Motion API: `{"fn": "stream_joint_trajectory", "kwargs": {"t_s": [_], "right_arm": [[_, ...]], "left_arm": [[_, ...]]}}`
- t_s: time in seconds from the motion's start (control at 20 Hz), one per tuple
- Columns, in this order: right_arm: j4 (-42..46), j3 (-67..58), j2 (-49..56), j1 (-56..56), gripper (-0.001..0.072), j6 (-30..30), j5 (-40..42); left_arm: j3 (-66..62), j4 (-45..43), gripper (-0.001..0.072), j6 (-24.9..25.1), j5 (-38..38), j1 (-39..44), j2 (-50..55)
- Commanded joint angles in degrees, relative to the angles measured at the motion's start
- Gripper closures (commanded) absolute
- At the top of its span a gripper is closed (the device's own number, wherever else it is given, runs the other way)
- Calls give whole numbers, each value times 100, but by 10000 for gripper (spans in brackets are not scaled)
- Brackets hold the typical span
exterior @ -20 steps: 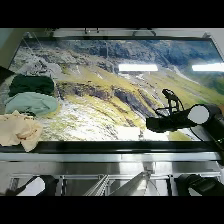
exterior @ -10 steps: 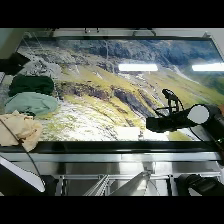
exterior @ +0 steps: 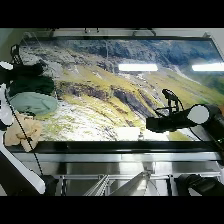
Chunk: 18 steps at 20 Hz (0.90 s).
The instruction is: Fold the shirts.
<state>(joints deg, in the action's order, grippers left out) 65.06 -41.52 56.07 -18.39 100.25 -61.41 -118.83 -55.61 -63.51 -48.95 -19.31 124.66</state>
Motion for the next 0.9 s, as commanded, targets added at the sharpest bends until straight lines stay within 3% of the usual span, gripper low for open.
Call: {"fn": "stream_joint_trajectory", "kwargs": {"t_s": [0.0, 0.15, 0.35, 0.45, 0.55, 0.7, 0.75, 0.8, 0.85], "right_arm": [[13, 2, 2, -4, 695, 0, -7], [31, 2, 4, -4, 695, -2, -2], [201, 2, 63, -4, 695, -4, -92], [275, 2, 98, -4, 695, -4, -197], [444, 2, 122, -4, 695, -4, -229], [739, 0, 120, -2, 691, 0, -365], [861, 0, 120, -2, 690, 0, -457], [1005, 0, 120, -2, 678, -2, -592], [1211, 0, 120, -2, 513, -2, -789]], "left_arm": [[-103, -20, 682, 68, -601, 229, -621], [216, 1346, 681, 267, -1281, 479, -1659], [240, 3936, 681, 391, -3213, 1003, -2612], [258, 4640, 682, 326, -3757, 1394, -3003], [511, 4503, 682, 170, -3821, 1786, -3344], [1226, 3456, 679, 144, -3670, 2398, -3661], [1447, 3069, 606, 144, -3582, 2583, -3670], [1694, 2686, 457, 111, -3499, 2728, -3663], [1932, 2380, 457, 17, -3449, 2820, -3663]]}}
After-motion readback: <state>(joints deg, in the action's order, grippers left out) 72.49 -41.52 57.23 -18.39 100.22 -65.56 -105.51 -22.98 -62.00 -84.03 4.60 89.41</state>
